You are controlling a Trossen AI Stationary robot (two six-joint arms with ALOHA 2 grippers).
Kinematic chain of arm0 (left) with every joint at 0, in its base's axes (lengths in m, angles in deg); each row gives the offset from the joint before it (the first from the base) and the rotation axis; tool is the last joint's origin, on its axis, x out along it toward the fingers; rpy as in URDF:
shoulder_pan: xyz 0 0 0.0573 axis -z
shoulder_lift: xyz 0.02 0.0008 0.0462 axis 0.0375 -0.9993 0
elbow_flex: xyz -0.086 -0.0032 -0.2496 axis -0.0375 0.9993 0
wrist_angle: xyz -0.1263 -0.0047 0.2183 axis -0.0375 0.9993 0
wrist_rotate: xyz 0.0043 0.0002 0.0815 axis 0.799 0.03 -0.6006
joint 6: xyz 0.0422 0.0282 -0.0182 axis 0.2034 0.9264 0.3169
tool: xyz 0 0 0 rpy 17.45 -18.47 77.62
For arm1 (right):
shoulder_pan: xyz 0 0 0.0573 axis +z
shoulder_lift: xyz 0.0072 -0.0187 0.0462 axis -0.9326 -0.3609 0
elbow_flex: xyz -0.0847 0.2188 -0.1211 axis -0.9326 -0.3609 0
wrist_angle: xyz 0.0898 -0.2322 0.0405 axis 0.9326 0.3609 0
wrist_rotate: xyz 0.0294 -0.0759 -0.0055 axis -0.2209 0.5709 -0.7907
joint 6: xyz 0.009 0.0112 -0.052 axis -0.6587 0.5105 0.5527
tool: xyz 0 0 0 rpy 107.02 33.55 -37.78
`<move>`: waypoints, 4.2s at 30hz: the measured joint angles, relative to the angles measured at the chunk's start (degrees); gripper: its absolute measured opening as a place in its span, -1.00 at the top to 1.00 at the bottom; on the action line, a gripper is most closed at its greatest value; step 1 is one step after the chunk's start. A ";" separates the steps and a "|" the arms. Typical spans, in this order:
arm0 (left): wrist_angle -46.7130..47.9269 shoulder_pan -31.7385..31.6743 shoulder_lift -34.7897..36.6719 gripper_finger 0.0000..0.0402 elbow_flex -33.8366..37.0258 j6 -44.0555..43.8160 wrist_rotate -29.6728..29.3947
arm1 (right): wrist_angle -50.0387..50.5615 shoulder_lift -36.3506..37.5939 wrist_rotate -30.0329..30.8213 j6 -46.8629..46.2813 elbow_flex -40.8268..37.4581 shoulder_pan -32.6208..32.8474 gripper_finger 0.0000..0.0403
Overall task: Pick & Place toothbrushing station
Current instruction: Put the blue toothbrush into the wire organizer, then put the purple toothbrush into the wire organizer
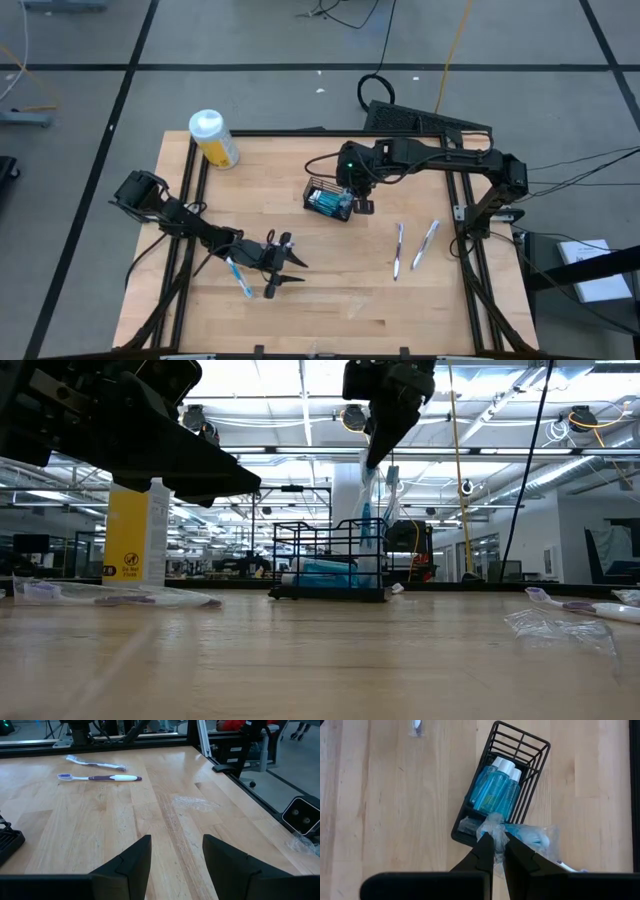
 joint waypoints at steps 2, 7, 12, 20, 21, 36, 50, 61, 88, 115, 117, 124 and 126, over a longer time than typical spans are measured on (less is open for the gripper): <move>0.00 -0.01 0.00 0.09 0.00 0.01 0.00 | -0.05 -0.04 0.41 -0.57 -0.02 0.00 0.93; 0.00 -0.01 0.00 0.09 0.00 0.01 0.00 | 0.65 -0.26 2.05 -1.22 -0.21 0.11 0.68; 0.00 0.01 0.00 0.10 0.00 0.01 0.00 | 0.97 -0.26 3.79 -1.98 -0.22 0.09 0.48; 0.00 0.01 0.00 0.10 0.00 0.03 0.00 | 1.35 -0.04 5.85 -2.98 -0.22 0.09 0.23; 0.02 0.01 0.00 0.09 0.00 0.03 0.00 | 1.54 -0.04 5.86 -2.99 -0.22 0.09 0.20; 0.02 0.00 0.00 0.10 0.00 0.16 0.00 | 4.39 0.13 7.50 -3.80 4.93 1.27 0.07; 0.04 -0.01 0.00 0.10 0.00 0.21 0.00 | 5.24 0.31 10.60 -3.93 5.35 1.60 0.07; 0.31 0.01 -0.02 0.09 0.00 0.20 0.00 | 2.62 6.90 15.30 -3.52 5.46 4.97 0.07; 1.90 0.93 -0.02 0.10 0.00 -1.30 -0.02 | 9.33 12.40 8.47 -47.56 -28.88 17.88 0.14; 1.70 1.45 -0.02 0.09 0.00 -0.49 -1.07 | -17.98 25.31 -3.26 -54.40 -55.32 5.97 0.14; 1.70 1.45 -0.02 0.09 0.00 -0.47 -1.07 | -17.97 25.31 -3.15 -54.64 -55.32 5.95 0.14; 1.70 1.45 -0.02 0.09 0.00 -0.07 -1.07 | -17.05 25.31 -3.04 -55.56 -55.32 5.96 0.14; 1.70 1.45 -0.02 0.09 0.00 -0.08 -1.07 | -17.12 25.31 -2.97 -55.77 -55.46 5.97 0.14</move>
